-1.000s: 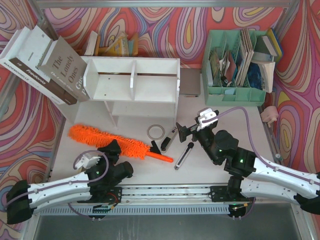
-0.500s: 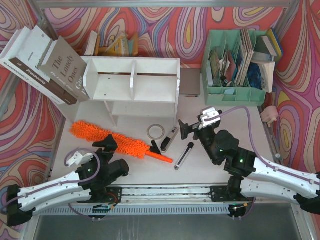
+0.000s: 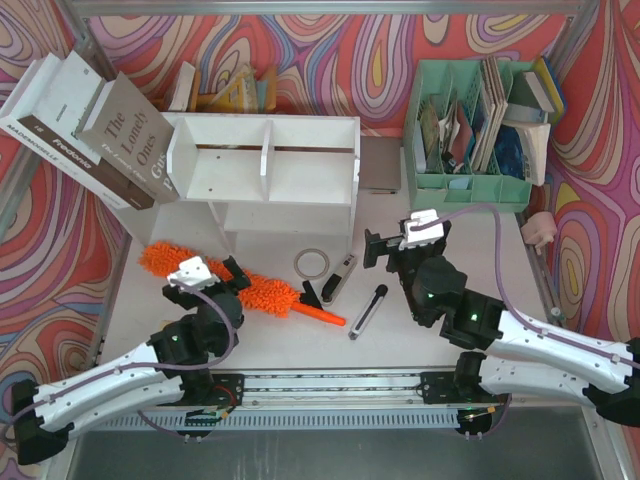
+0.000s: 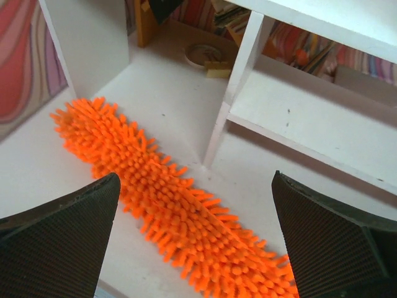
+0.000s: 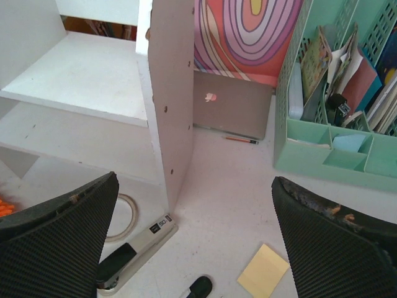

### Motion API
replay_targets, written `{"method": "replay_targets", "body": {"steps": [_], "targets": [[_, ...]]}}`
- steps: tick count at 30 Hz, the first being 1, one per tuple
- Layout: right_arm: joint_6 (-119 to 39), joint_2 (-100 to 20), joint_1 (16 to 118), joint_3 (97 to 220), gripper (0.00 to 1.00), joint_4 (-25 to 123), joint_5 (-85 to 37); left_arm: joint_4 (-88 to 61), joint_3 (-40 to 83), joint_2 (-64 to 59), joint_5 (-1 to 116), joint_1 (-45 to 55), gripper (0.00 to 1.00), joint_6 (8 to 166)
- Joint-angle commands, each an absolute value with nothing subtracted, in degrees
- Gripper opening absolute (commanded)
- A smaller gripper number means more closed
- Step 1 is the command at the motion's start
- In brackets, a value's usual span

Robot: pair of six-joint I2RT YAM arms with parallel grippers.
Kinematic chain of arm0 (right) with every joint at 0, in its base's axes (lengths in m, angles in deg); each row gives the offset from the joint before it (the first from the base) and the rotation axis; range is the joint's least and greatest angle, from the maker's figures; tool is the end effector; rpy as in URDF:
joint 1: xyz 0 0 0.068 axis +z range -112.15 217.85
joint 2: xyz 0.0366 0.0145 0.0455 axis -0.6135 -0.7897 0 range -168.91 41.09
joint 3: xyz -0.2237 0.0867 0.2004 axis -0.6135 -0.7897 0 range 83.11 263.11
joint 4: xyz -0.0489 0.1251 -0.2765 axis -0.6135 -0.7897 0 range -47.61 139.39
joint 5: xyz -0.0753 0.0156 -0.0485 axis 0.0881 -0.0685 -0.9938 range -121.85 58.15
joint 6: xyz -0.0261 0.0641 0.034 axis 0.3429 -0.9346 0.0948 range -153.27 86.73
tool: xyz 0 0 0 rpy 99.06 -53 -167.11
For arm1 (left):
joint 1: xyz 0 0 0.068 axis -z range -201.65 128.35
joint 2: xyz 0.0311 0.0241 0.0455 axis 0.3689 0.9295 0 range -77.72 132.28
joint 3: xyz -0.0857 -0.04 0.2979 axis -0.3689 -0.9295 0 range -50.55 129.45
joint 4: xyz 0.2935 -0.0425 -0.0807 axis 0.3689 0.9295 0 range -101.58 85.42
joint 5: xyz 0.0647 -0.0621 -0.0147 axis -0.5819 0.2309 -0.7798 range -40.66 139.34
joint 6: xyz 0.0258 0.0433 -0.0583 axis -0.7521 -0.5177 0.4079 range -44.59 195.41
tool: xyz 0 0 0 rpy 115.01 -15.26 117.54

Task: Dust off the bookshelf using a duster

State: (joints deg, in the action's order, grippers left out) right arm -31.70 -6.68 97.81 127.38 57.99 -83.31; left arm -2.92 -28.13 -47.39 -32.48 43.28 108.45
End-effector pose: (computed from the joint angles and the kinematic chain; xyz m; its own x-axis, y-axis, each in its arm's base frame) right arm 0.1576 0.1701 0.3915 0.0485 0.0499 -0.9976 -0.1482 0.9881 0.0423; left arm 0.1163 -0.0953 0.2627 0.0476 -0.2847 -0.9574 -0.2950 0.9118 -0.2858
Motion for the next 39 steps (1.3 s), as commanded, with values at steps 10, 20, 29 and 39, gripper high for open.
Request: {"method": "replay_targets", "body": {"steps": [10, 20, 29, 39], "targets": [[-45.1, -12.5, 89.2, 133.2, 0.99, 47.2, -82.2, -20.1, -32.3, -44.1, -9.8, 21.4, 0.98, 76.7], [-49.4, -13.2, 74.1, 131.6, 0.99, 44.4, -76.7, -31.6, -39.7, -42.6, 1.3, 2.9, 0.98, 76.8], [-50.8, -14.8, 65.6, 130.0, 0.99, 45.8, -74.5, -47.6, -40.5, -23.1, 12.8, -7.7, 0.98, 76.7], [-51.0, -17.6, 63.0, 130.7, 0.99, 46.2, -76.8, -63.5, -38.5, -6.5, 24.5, -15.9, 0.98, 77.4]]}}
